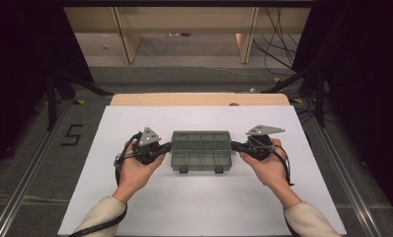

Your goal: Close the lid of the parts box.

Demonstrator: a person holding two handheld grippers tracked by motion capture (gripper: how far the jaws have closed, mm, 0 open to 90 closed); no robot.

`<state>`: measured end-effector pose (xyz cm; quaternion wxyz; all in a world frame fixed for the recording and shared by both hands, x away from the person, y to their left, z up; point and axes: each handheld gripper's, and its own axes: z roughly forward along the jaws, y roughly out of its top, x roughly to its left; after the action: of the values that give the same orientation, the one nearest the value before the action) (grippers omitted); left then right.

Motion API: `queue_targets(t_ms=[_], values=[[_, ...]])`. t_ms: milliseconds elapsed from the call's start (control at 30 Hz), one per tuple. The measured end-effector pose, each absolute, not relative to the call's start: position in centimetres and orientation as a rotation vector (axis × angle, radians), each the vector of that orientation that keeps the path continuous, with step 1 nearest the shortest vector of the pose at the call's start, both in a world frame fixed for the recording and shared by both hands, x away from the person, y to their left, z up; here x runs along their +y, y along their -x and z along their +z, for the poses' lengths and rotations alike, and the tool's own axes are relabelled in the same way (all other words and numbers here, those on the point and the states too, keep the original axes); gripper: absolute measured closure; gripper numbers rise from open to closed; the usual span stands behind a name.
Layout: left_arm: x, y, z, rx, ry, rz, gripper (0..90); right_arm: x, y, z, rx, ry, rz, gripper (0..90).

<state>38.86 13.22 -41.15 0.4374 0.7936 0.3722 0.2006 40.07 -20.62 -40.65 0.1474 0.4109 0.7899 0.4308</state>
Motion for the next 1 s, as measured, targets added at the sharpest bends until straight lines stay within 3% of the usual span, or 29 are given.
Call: queue_targets(t_ms=[1000], values=[[12.89,-38.84,-41.83,0.925,-2.008,0.481,89.8,-20.33,-39.94,-41.34,2.296,-1.201,1.214,90.0]])
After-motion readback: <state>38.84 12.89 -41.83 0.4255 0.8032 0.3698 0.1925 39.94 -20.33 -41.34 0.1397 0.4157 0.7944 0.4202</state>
